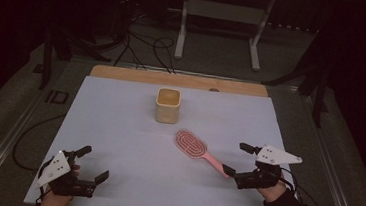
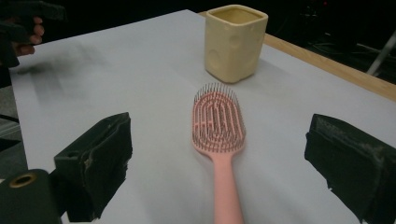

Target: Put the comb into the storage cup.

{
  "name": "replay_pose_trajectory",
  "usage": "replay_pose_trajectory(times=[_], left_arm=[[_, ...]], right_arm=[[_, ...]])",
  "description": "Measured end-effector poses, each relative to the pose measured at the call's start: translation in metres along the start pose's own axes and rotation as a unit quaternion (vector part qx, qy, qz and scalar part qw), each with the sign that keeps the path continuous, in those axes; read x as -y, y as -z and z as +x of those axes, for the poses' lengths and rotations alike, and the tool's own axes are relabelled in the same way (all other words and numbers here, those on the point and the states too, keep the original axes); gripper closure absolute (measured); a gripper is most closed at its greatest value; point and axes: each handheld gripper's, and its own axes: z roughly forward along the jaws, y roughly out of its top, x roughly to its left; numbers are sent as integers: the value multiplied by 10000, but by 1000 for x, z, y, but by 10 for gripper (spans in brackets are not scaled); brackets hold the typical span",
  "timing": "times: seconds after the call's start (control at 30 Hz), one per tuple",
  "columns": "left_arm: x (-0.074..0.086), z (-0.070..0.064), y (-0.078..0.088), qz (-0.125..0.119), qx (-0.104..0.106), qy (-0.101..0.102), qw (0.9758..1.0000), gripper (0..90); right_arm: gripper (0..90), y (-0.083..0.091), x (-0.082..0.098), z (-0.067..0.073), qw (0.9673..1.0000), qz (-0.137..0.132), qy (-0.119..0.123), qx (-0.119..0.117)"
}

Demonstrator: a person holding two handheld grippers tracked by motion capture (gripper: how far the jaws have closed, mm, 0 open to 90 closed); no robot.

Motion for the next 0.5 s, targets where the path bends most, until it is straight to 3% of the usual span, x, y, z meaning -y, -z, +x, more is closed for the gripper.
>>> replay_pose_trajectory(times=[0.5], left_arm=[[0,0,0,-1,3,-3,10000,1]], right_arm=[[76,-16,-7,-8,9998,206,60,-16]])
